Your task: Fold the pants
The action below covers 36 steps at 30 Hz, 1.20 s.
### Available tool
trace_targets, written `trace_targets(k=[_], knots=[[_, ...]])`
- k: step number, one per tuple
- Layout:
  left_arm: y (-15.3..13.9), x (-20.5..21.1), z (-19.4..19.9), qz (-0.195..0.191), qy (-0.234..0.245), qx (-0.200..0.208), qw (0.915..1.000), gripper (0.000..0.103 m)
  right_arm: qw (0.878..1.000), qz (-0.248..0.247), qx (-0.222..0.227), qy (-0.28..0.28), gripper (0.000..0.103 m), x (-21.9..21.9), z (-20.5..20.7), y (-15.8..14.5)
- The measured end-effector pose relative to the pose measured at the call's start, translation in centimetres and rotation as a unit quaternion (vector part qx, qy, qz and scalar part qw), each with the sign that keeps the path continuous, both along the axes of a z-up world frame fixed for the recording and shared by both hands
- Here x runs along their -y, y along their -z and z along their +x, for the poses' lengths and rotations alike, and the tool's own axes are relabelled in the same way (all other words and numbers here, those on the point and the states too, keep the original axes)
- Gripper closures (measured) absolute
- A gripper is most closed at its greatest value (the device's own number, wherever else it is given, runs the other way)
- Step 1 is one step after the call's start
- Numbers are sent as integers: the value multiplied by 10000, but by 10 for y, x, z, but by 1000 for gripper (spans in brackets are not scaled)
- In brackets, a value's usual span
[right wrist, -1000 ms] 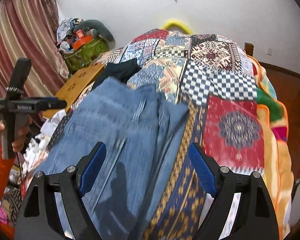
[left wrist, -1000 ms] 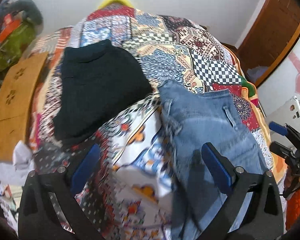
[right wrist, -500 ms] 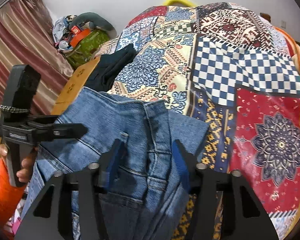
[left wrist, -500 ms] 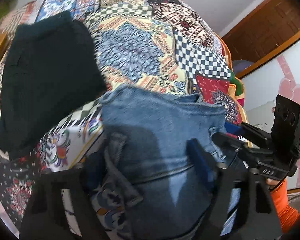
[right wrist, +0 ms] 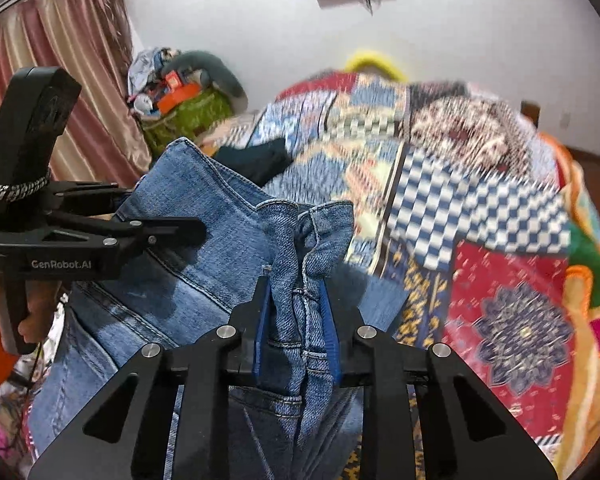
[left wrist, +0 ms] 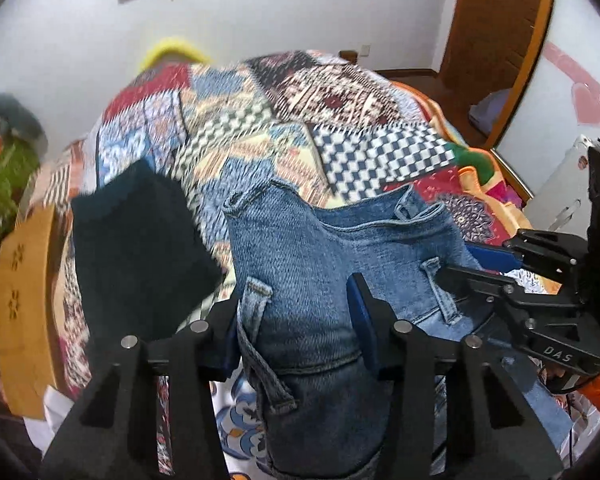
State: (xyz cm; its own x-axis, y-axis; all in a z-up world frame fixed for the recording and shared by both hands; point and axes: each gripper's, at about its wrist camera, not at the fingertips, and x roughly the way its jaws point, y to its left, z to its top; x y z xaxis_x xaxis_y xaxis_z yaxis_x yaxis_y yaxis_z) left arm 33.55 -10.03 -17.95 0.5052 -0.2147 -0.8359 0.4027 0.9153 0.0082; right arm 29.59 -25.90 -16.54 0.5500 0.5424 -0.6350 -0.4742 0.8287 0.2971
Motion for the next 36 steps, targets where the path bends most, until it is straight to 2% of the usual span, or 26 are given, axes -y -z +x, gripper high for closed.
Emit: trace_targets(k=[4,8,10,11,15,21,24,26,29,33,36], knots=[[14,13,16,98,176,-134,9997,55,9997,-70,121,217,82,12,1,-3],[62,25,38,420,125,-635,9970,49,9986,-303,-258,336,82,13,17,25],[76,23,41,519,118,-582,9969,39,9972,-423,-504,356,82,13,25,44],[76,20,42,471,97,-560,9973,38,9968,-372,-609,364,81,16,28,50],[72,13,43,283,50,-621,9977,35,9963,-296,-728,352,78,21,32,50],[36,7,29,510,-280,15,9983,34,9944,-614,-626,586,74,27,22,28],[13,-3,21,341,-371,195,9985,34,9943,-626,-579,647,70,33,14,15],[-1,-9,13,193,-414,282,9986,34,9949,-623,-478,640,61,35,6,4],[-16,-17,-5,-42,-384,324,9987,34,9963,-586,-315,535,59,34,-9,-12],[-15,-18,-27,-127,-174,164,9996,33,9982,-460,-223,321,54,27,-27,-27],[2,-15,-40,24,-18,-26,10000,33,9989,-398,-253,79,53,19,-36,-27]])
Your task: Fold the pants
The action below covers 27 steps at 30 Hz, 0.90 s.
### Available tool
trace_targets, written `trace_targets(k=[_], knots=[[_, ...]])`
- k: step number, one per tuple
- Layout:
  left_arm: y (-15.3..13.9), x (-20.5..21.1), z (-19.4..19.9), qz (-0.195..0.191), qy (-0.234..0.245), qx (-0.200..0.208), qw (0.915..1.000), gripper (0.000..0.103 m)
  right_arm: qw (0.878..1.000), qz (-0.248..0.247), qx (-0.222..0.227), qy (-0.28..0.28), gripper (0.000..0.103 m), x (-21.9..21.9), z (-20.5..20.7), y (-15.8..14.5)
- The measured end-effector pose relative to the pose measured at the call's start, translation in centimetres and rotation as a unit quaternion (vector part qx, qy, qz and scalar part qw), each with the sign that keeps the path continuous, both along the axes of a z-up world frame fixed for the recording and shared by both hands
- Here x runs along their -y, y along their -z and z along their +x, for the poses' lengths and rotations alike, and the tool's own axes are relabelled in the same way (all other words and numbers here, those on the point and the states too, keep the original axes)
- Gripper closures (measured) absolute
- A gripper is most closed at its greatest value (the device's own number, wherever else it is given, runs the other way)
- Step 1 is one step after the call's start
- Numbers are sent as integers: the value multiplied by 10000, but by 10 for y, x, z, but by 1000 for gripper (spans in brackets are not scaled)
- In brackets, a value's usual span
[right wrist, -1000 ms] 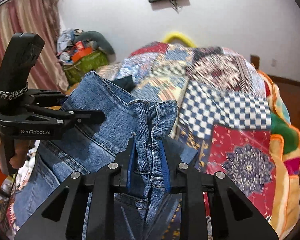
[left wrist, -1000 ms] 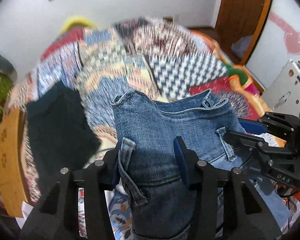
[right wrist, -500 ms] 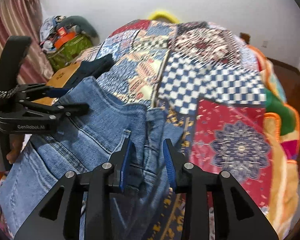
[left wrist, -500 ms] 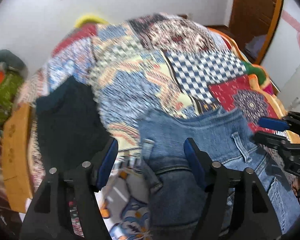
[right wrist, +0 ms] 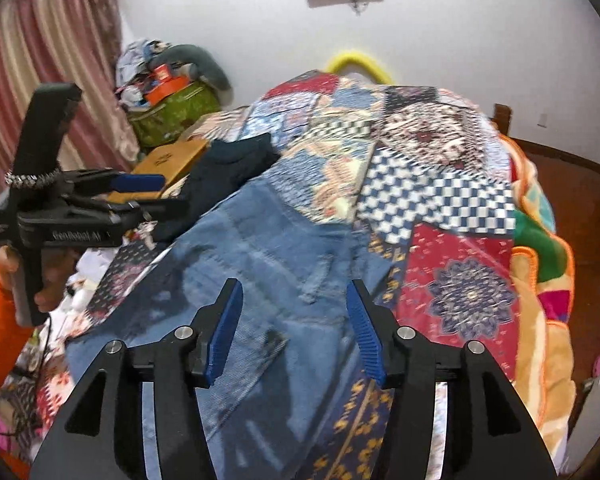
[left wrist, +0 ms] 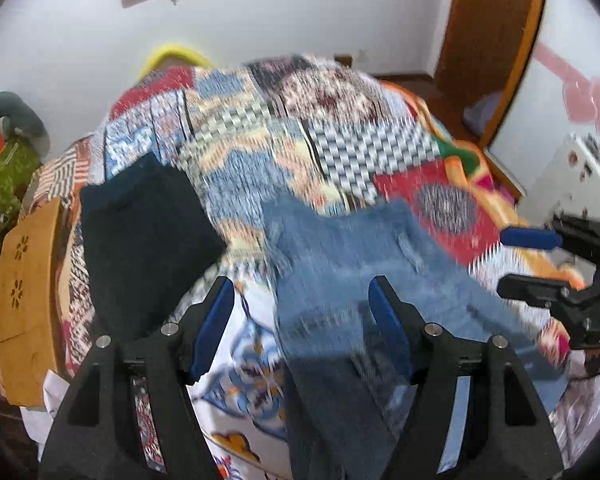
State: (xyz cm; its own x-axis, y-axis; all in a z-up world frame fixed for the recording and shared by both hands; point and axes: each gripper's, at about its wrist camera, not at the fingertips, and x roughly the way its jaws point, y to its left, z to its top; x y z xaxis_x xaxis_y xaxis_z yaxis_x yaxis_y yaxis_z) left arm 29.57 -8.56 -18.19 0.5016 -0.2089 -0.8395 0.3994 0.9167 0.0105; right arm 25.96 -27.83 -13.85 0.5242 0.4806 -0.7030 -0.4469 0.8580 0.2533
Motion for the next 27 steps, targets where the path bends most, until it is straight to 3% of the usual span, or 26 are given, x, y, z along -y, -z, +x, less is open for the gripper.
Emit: trace_targets(k=[4,6,7,10,13,18,24,27], knots=[[47,3,-9,791,80,-167,9967,28,9977,-323,-534,-250,52,-20,1,42],[49,-7,-11,641,79,-150,9978,27,9952,-450,-803,-328,53,-24,2,65],[45,-13,-12,589,-10,-171,9981,27,9965,-333,-707,-286,52,-20,-1,70],[35,-29,-16,709,-224,-56,9972,28,9966,-320,-744,-162,52,-11,-7,65],[25,-50,-26,457,-439,-226,9977,31,9961,-532,-703,20,52,-2,-17,60],[11,-62,-72,-91,-165,-361,9992,31,9974,-335,-631,57,50,8,-41,45],[26,-53,-114,15,44,-571,9984,31,9978,-112,-643,-63,49,-1,-68,43],[28,-52,-121,-174,22,-562,9983,44,9975,-164,-688,-63,49,-7,-77,54]])
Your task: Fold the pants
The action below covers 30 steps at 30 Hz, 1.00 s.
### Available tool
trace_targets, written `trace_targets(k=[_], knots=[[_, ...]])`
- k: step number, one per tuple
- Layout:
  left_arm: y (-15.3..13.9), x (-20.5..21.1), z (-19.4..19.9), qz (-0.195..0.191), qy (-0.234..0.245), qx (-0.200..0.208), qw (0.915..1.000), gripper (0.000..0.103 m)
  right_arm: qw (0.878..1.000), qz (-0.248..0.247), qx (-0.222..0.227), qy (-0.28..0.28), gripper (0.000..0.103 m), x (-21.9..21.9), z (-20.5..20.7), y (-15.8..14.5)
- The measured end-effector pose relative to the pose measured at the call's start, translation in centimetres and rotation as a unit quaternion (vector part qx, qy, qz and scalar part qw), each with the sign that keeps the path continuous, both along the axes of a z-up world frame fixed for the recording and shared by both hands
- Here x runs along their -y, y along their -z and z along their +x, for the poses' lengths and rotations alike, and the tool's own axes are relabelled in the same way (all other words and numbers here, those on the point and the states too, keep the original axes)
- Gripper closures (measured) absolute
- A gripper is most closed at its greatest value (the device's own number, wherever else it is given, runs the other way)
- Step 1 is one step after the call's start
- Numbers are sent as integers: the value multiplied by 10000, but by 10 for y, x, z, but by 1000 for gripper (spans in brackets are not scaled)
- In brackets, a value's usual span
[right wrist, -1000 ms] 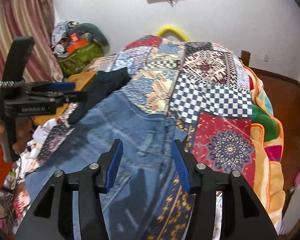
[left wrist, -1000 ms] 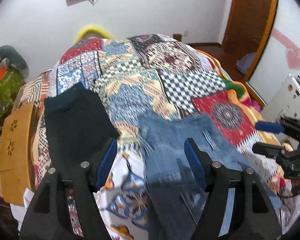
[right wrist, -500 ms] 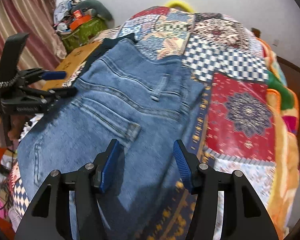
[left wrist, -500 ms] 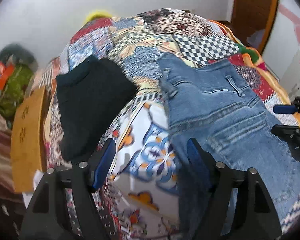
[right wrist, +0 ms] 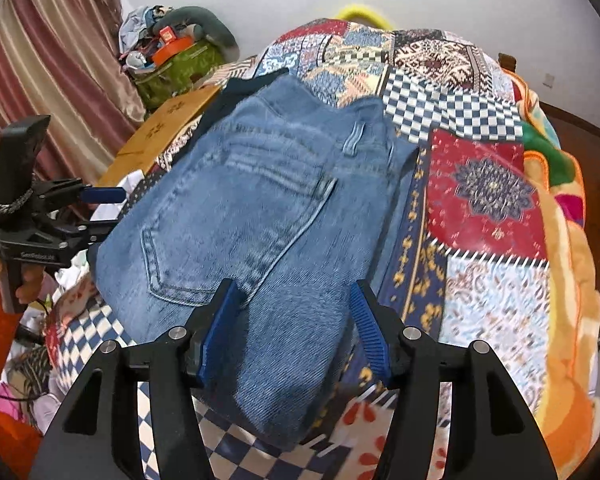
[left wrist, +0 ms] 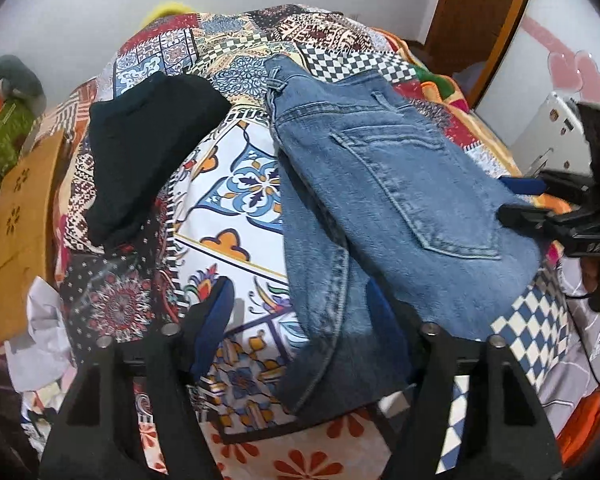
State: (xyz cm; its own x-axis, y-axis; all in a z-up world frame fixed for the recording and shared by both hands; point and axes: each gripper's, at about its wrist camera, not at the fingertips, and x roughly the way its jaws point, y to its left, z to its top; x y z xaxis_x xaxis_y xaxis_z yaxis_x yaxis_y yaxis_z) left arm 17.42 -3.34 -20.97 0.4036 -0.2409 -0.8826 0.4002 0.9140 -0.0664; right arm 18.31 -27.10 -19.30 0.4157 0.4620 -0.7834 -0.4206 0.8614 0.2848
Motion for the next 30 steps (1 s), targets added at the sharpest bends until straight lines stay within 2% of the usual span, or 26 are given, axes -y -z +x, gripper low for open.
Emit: trace_targets(k=[1,4,6,7,8,9,14,19,21,23,25,27,28,30], knots=[[0,2,-1,-60,6,-22,10000,54,10000,27,16,35,47,0,-1,3],[5,10,-2,-49,-27,-1,10000,72,9999,23,107,38,50,0,-4,5],[9,13,-4,177,-133,118,9997,73,9997,-69,213,12,54,-3,-8,3],[11,12,-5,199,-208,126,9995,73,9993,-184,326,23,60,-5,-12,2],[12,9,-4,161,-291,116,9994,73,9987,-298,395,70,73,-5,-13,2],[13,6,-5,134,-417,116,9990,73,9980,-439,441,118,77,-5,-16,2],[16,-3,-8,32,-721,123,9973,71,9988,-335,320,145,79,1,-16,5],[-1,-3,-5,27,-552,152,9984,71,9994,-279,195,118,78,4,-12,-2],[-16,-5,-1,-10,-519,292,9982,70,9996,-217,141,151,74,7,-13,-5],[-29,-5,6,-41,-516,444,9977,64,9994,-190,151,266,60,13,-10,-10],[-38,-6,18,-342,-518,452,9970,41,9991,-156,208,344,47,17,-6,-13],[-41,-4,30,-581,-517,496,9957,30,9989,-58,241,401,38,20,1,-15],[-40,-1,37,-607,-489,507,9957,28,9989,-12,209,427,33,20,7,-15],[-32,9,54,-529,-346,381,9973,27,9989,18,172,437,31,20,16,-11]])
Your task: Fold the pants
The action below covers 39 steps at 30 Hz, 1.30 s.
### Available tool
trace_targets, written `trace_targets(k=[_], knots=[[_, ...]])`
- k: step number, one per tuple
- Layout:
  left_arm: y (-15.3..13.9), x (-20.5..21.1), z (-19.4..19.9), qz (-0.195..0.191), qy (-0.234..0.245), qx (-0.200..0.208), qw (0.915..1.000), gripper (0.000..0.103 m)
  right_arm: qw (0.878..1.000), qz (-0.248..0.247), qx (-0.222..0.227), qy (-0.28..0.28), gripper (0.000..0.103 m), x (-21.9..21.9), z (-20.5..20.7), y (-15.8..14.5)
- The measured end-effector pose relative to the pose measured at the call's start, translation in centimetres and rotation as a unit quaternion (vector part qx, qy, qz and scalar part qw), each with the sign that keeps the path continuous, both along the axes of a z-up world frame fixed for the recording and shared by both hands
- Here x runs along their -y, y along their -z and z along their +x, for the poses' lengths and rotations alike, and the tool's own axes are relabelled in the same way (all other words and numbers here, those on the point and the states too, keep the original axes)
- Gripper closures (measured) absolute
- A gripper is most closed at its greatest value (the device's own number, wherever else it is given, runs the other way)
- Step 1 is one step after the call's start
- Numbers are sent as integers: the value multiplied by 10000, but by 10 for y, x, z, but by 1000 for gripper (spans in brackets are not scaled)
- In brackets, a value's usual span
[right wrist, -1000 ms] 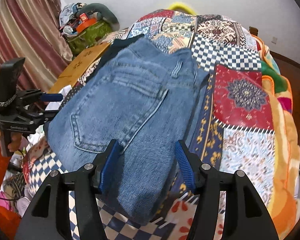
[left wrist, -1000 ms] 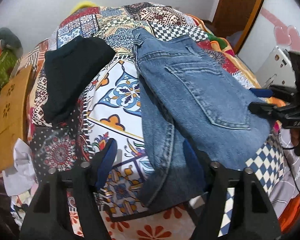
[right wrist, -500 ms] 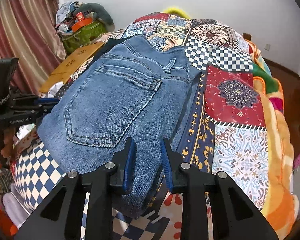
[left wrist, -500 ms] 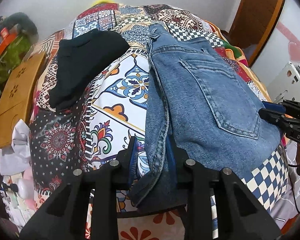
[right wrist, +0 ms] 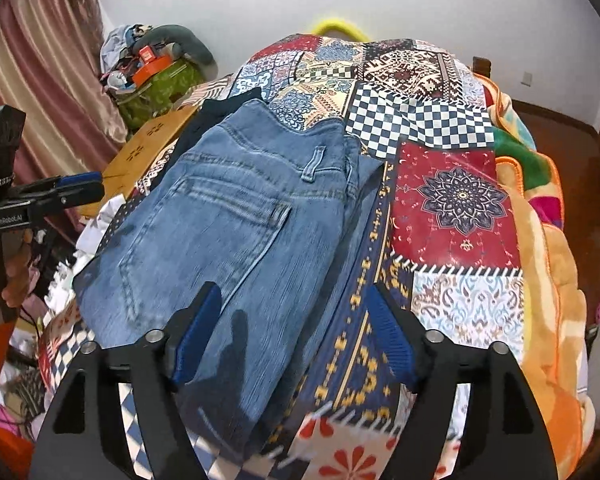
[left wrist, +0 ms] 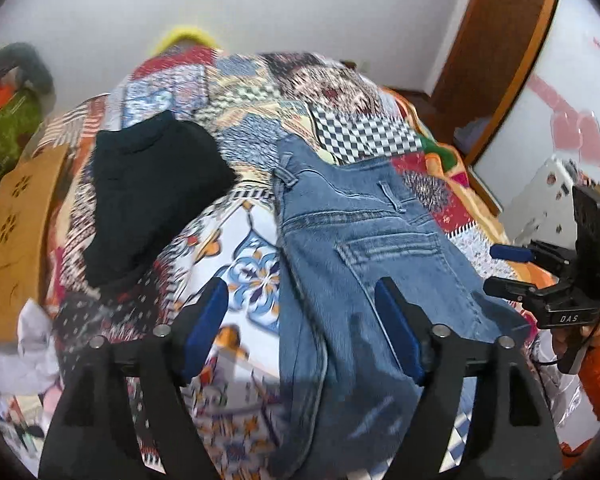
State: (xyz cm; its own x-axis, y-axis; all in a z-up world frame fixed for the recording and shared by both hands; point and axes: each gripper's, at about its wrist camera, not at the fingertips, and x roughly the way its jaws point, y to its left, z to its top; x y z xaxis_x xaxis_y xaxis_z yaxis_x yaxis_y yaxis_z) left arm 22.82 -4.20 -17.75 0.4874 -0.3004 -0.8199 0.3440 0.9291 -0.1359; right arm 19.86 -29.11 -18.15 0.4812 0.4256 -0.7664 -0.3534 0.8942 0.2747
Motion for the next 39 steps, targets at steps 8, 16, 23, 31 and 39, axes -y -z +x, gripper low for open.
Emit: trace_targets(k=[8,16,23,31,39], knots=[[45,17,48,174,233,-623,9976,25,9970,503,-562,195,30,7,37,31],[63,17,65,-334,454,-1118,9921,18,9869,1212,-1070,-4,31,14,56,49],[80,21,81,-949,572,-1601,9809,19,9825,1446,-1162,-184,27,8,67,56],[78,37,89,-961,617,-1572,9809,35,9845,1422,-979,-323,49,-1,76,51],[58,36,72,-662,430,-1094,9909,55,9910,1152,-567,-387,73,-7,73,31]])
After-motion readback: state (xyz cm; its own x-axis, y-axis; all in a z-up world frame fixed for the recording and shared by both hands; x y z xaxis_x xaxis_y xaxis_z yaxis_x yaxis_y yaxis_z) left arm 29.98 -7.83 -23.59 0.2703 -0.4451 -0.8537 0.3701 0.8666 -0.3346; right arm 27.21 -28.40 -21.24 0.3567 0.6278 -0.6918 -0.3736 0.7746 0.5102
